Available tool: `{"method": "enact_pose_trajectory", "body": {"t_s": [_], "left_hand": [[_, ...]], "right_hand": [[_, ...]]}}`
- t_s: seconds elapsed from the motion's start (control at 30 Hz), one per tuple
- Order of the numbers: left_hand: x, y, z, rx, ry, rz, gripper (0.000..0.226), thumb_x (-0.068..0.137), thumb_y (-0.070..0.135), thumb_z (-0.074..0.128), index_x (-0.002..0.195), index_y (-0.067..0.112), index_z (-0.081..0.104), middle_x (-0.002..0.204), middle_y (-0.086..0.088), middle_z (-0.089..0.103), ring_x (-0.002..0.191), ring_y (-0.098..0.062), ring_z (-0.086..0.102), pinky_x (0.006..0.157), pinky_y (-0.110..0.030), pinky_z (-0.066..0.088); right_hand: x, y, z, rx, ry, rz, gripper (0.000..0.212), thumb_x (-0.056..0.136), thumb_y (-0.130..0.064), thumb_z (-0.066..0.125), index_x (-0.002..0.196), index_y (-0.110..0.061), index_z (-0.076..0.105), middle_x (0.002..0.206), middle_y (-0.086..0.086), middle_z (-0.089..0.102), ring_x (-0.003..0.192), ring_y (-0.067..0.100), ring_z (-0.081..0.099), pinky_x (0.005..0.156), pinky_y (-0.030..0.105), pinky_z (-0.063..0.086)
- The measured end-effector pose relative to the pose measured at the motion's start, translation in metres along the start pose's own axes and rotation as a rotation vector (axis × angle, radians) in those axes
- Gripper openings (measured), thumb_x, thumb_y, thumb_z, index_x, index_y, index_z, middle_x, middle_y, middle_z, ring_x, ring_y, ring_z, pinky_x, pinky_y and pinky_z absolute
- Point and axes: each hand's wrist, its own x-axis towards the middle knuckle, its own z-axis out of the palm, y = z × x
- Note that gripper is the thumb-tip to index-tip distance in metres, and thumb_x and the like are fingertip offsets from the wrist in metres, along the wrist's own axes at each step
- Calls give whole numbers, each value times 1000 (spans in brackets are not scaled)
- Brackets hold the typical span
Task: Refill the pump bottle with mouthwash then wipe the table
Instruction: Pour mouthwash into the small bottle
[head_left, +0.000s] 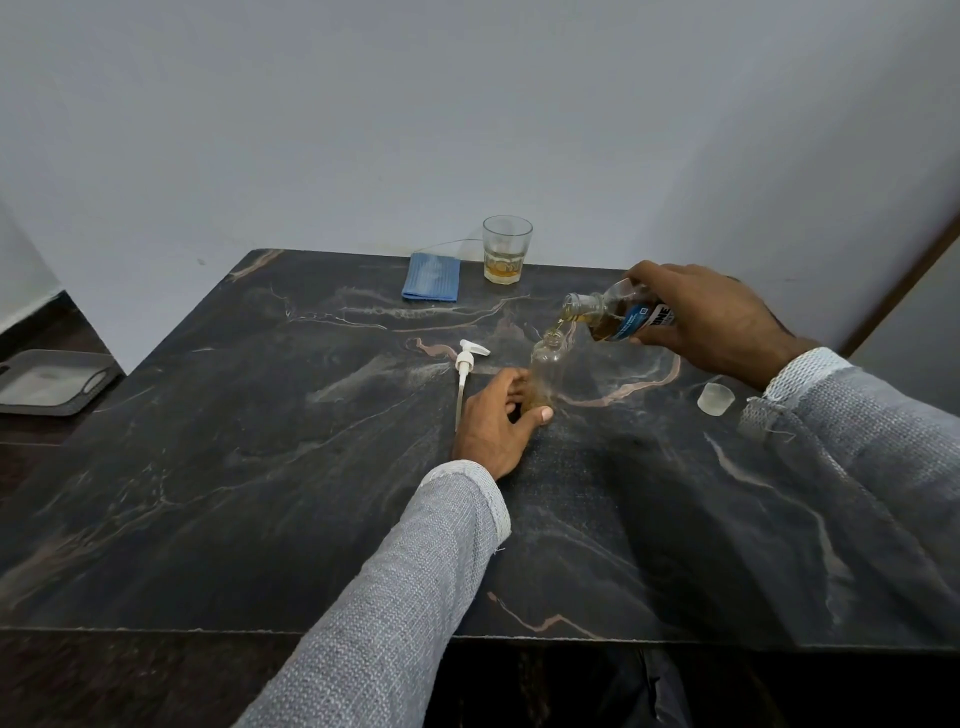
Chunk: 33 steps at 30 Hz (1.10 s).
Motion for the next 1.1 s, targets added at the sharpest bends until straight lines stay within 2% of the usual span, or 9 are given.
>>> {"method": "enact_pose_trajectory", "body": {"t_s": [0.23,0.47,0.77,1.1], "left_hand": [[0,0,0,-3,-6,-8,51,79,18,78,124,18,57,122,-2,66,109,-10,62,100,-29,50],[-1,2,-1,10,-7,0,50,79,19,78,124,18,57,121,-3,66,106,-7,60,98,-24,48],[-2,4,-2,18,-9,-6,50,80,18,77,126,19,56,124,-3,65,112,-11,60,101,-27,48],[-2,5,-3,23,-14,-3,49,80,21,77,125,19,57,124,-3,66,113,-12,61,100,-27,49]], "right_hand": [[1,2,0,-6,8,-5,56,79,-25,77,127,-15,49,118,13,65,100,31,61,79,40,50],[1,4,0,-13,11,1,56,79,-26,78,126,-16,49,118,12,66,99,31,61,79,40,50],[-1,4,-4,-19,8,-8,56,80,-26,77,127,-15,50,119,12,65,101,31,60,78,36,46],[1,4,-7,-32,9,-19,56,80,-26,77,128,-15,50,119,12,65,101,32,60,79,37,47]]}}
